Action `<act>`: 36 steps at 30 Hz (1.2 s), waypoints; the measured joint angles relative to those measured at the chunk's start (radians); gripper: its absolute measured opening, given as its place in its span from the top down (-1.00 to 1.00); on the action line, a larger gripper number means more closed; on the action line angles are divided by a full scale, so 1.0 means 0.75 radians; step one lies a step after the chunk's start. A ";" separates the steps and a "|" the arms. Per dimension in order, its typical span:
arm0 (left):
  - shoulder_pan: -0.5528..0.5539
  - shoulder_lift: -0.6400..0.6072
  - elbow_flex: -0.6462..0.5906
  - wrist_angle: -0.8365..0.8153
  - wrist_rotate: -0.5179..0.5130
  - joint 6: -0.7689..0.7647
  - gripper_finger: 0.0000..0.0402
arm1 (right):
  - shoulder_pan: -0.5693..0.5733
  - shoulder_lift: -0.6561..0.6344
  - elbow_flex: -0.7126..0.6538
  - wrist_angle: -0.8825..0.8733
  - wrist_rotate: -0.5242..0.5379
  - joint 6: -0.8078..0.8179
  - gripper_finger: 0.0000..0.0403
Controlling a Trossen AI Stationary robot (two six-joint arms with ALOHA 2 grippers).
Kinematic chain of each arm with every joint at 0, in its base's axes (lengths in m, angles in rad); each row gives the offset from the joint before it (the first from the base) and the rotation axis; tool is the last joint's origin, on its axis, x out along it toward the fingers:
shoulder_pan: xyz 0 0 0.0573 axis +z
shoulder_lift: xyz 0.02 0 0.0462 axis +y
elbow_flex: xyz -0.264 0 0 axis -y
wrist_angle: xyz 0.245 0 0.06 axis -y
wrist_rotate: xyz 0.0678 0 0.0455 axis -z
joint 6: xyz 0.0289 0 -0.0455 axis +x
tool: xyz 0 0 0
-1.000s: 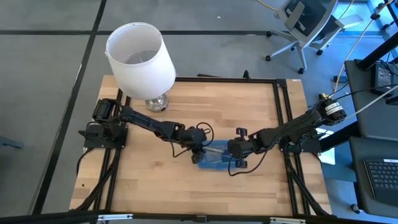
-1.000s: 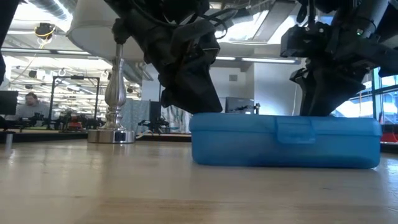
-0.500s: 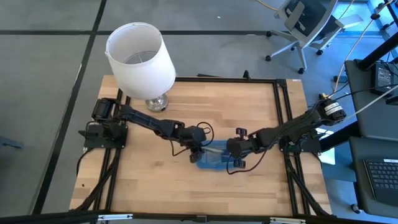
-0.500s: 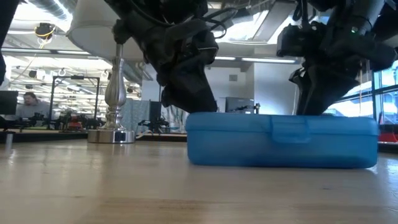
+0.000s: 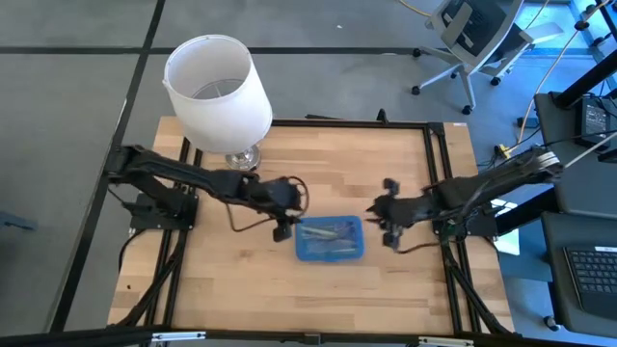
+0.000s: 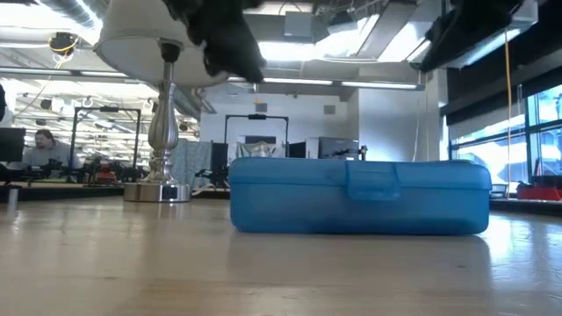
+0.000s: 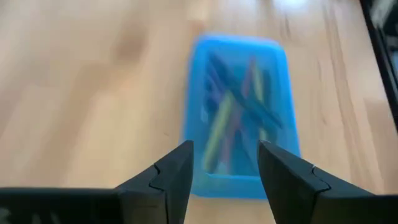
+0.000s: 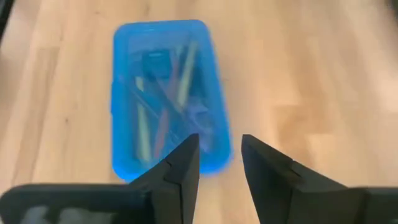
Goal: Pick & place school supplies into a supply box
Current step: Return to Home Position
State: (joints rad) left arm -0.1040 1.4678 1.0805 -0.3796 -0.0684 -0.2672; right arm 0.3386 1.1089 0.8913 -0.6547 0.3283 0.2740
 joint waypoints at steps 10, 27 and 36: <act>-0.079 -0.555 -0.508 0.576 -0.196 0.083 0.16 | 0.043 -0.567 -0.324 0.195 -0.039 0.075 0.39; -0.017 -1.022 -1.189 1.132 -0.257 -0.043 0.16 | -0.037 -1.165 -0.836 0.677 -0.195 0.047 0.39; 0.030 -1.416 -1.363 1.024 -0.303 -0.080 0.16 | -0.074 -1.404 -0.851 0.502 -0.138 0.043 0.39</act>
State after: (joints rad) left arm -0.0817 0.4059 0.0581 0.3881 -0.2958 -0.3274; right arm 0.2830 0.0557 0.2531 -0.2783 0.2251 0.3060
